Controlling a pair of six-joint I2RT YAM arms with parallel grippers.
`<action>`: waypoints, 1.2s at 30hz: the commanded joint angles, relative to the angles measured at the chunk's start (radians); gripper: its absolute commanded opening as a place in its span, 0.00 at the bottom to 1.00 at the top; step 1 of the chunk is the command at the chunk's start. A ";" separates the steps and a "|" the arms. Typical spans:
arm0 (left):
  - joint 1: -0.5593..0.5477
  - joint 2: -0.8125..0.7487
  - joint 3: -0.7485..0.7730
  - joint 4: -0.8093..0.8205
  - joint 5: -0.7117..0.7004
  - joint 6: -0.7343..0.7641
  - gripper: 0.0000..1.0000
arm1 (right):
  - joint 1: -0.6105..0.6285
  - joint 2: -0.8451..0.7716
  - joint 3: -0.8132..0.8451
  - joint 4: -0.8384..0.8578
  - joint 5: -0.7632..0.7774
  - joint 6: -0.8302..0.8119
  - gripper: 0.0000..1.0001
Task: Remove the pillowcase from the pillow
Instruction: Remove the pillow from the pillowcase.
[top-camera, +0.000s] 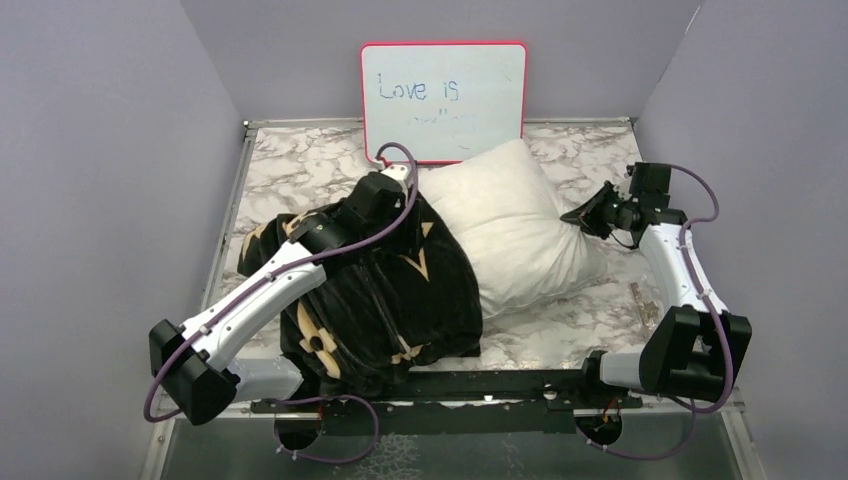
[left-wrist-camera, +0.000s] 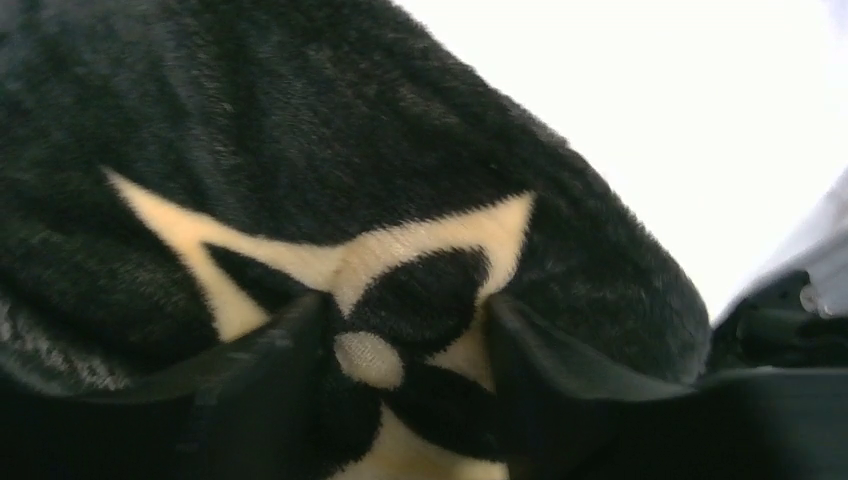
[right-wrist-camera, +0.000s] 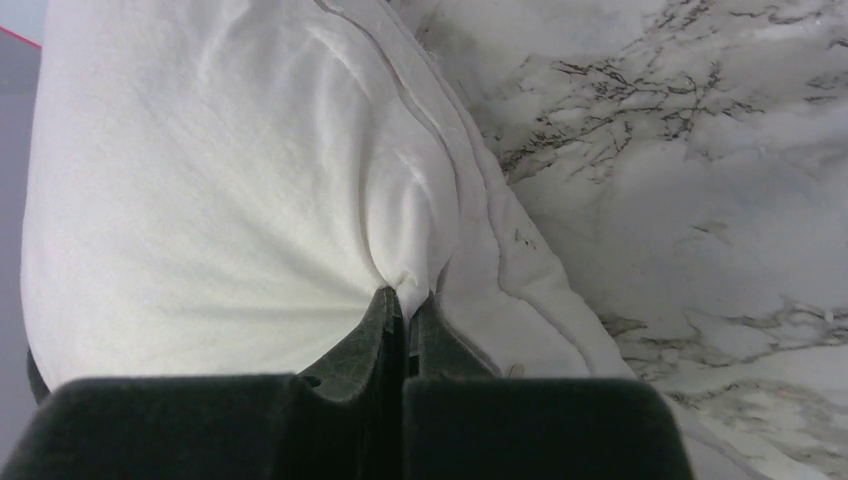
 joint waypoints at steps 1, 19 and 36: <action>-0.072 0.086 0.035 -0.187 -0.295 -0.060 0.47 | -0.018 -0.094 -0.018 -0.023 0.138 -0.001 0.00; 0.106 -0.177 -0.071 -0.403 -0.455 -0.057 0.00 | -0.051 -0.100 0.044 -0.066 0.069 -0.062 0.01; 0.107 0.023 -0.070 -0.040 -0.137 0.094 0.00 | -0.042 -0.016 0.039 -0.133 -0.290 -0.242 0.99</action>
